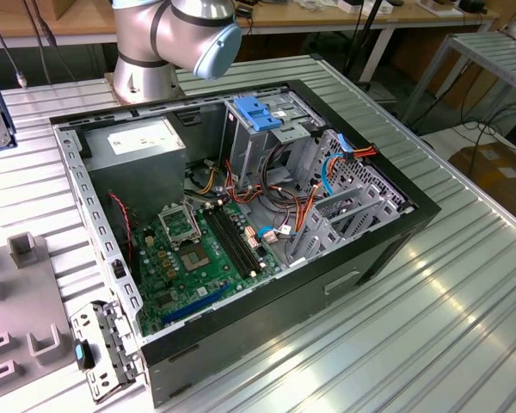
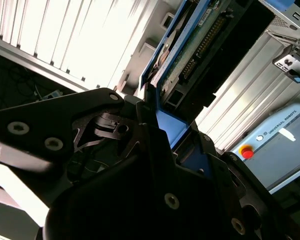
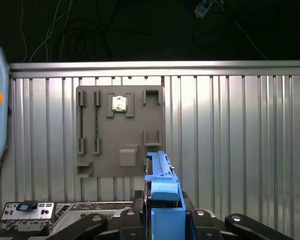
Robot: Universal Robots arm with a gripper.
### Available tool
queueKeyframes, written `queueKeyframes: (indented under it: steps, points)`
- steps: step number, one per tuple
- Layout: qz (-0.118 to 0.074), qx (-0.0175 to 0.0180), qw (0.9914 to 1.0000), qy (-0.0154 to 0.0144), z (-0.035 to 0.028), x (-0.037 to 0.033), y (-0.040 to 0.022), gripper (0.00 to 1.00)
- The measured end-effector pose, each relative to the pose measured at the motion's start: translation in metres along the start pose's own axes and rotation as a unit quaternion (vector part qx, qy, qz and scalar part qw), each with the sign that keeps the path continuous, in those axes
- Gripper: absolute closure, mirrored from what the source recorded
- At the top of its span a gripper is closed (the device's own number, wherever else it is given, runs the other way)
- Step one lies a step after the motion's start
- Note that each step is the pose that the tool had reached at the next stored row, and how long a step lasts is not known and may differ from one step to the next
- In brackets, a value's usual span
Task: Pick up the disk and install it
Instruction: 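Pick up the disk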
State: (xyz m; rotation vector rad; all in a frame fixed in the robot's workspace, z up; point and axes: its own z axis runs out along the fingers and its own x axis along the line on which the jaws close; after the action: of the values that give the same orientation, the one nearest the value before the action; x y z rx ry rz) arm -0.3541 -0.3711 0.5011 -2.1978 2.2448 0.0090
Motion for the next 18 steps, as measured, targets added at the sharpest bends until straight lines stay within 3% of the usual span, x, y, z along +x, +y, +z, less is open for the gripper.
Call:
queueKeyframes:
  steps: [18]
  points:
    - [0.0, 0.0, 1.0, 0.0, 0.0, -0.0002, -0.008, 0.63]
